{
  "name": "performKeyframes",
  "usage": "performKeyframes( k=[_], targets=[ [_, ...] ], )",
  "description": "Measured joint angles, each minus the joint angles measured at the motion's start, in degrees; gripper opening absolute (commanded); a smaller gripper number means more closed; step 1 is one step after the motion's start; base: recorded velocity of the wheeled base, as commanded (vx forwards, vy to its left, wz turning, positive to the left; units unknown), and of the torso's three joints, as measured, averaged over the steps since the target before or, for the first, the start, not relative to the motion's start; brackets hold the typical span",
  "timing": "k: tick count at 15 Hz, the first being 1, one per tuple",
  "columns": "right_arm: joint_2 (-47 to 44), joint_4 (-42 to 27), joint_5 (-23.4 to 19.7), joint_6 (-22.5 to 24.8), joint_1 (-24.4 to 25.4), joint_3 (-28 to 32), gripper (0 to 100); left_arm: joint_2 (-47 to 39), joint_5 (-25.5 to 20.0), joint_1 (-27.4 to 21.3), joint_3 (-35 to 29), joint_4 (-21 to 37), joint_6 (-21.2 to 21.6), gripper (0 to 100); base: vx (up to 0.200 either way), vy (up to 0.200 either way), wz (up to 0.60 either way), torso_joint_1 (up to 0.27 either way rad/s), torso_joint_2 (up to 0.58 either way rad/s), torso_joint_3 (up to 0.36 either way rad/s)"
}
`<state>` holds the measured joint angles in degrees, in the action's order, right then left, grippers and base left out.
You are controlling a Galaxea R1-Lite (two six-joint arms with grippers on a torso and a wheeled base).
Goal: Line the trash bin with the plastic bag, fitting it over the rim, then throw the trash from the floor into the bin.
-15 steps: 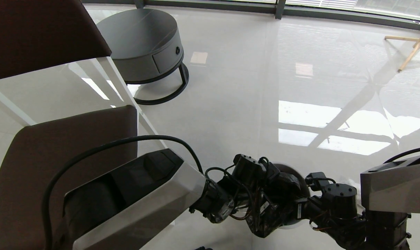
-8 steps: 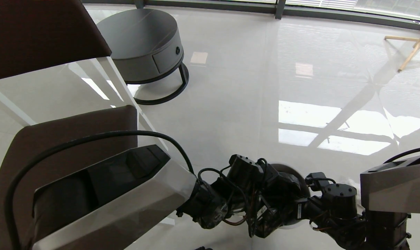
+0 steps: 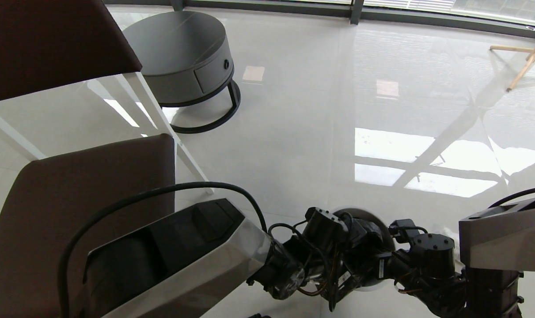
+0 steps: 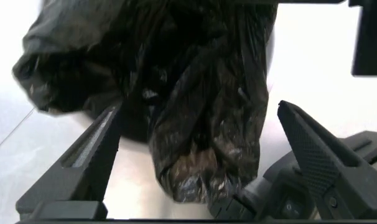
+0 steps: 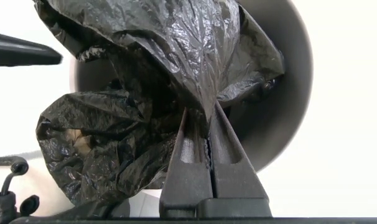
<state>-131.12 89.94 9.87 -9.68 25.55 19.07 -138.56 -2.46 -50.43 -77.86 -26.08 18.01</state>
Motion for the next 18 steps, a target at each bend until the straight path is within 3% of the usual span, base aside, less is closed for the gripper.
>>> performKeyframes(
  k=[10,11,18],
  targets=[
    [0.0,0.0,0.0,-0.1,0.0,-0.5,0,-6.2,0.1,2.0,-7.1,0.1,-0.5,100,0.0,0.0,0.0,0.0,0.0,0.0],
    [0.0,0.0,0.0,-0.1,0.0,-0.5,0,-6.6,0.1,2.1,-7.4,0.1,-0.5,0,0.0,0.0,0.0,0.0,0.0,0.0],
    [0.1,0.0,0.0,-0.1,-0.1,-0.5,0,-6.7,0.1,2.1,-7.3,0.0,-0.6,0,0.0,0.0,0.0,0.0,0.0,0.0]
  ],
)
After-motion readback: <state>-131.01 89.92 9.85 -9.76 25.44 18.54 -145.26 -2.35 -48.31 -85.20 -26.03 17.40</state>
